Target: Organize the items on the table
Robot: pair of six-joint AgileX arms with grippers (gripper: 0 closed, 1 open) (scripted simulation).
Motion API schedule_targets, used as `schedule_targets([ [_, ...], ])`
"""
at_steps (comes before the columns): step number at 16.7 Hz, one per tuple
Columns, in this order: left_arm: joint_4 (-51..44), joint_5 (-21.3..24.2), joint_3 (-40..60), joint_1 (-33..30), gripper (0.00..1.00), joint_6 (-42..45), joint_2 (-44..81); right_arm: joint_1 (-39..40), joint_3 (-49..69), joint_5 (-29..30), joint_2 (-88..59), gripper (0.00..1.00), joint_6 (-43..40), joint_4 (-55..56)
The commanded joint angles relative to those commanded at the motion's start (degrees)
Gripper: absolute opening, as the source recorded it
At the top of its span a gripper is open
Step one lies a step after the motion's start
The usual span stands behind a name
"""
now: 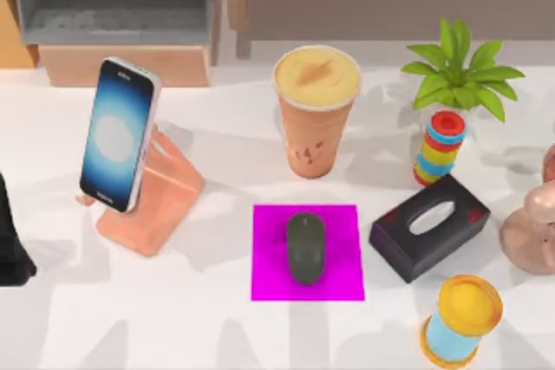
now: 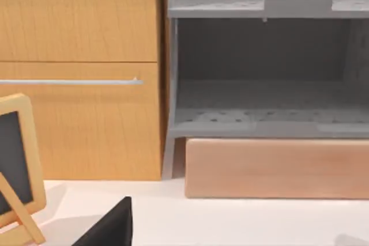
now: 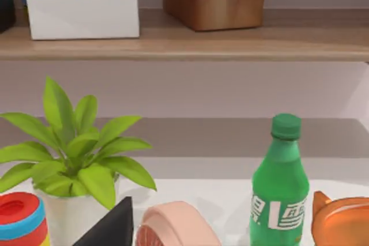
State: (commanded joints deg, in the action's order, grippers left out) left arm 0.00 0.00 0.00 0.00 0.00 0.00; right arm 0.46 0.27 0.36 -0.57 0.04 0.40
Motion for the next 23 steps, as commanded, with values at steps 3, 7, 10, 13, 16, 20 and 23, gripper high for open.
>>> schedule_targets([
  [3, 0.0, 0.0, 0.0, 0.0, 1.0, 0.0, 0.0, 4.8, 2.5, 3.2, -5.3, 1.0, 0.3, 4.0],
  [7, 0.0, 0.0, 0.0, 0.0, 1.0, 0.0, 0.0, 17.9, 8.9, 11.2, -20.8, 1.0, 0.7, 14.1],
  [10, 0.0, 0.0, 0.0, 0.0, 1.0, 0.0, 0.0, 30.0, 14.7, 18.7, -38.6, 1.0, 0.7, 23.6],
  [13, 0.0, 0.0, 0.0, 0.0, 1.0, 0.0, 0.0, 40.8, 20.2, 26.4, -61.2, 1.0, 0.5, 33.1],
  [16, 0.0, 0.0, 0.0, 0.0, 1.0, 0.0, 0.0, 48.4, 25.4, 33.9, -84.9, 1.0, 0.1, 42.5],
  [20, 0.0, 0.0, 0.0, 0.0, 1.0, 0.0, 0.0, 52.4, 34.1, 42.8, -109.9, 1.0, -0.1, 55.9],
  [23, 0.0, 0.0, 0.0, 0.0, 1.0, 0.0, 0.0, 52.8, 41.8, 48.3, -122.6, 1.0, 0.1, 66.2],
])
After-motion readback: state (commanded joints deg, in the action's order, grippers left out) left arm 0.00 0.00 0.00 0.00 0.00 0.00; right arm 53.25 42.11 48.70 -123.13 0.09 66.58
